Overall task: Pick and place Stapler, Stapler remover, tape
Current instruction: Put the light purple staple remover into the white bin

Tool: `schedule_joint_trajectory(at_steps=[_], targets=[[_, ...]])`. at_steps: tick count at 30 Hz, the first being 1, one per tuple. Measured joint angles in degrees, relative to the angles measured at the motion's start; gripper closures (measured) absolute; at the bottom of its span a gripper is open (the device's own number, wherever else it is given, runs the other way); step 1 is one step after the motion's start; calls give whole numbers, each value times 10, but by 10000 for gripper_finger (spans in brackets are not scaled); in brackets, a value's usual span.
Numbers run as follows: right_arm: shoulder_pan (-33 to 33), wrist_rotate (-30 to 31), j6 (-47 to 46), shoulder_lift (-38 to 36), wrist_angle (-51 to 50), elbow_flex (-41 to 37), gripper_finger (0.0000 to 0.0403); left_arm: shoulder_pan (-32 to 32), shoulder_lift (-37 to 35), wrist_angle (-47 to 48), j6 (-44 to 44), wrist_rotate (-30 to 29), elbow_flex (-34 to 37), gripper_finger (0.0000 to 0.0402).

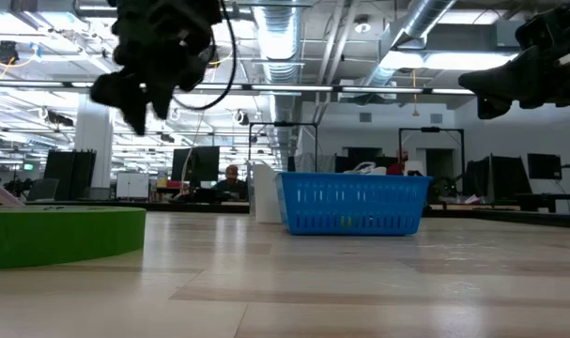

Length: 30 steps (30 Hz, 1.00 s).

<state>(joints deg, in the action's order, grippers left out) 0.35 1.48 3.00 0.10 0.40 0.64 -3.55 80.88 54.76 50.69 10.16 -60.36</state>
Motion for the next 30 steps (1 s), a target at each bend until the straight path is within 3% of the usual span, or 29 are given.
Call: schedule_joint_trajectory(at_steps=[6, 23, 30], targets=[[0, 0, 0, 0, 0, 0, 402, 15, 0, -1, 90, 33, 42, 188], [0, 0, 0, 0, 0, 0, 402, 26, -24, 60, 214, 34, 72, 188], [0, 0, 0, 0, 0, 0, 402, 48, -56, 128, 277, -20, 77, 172]])
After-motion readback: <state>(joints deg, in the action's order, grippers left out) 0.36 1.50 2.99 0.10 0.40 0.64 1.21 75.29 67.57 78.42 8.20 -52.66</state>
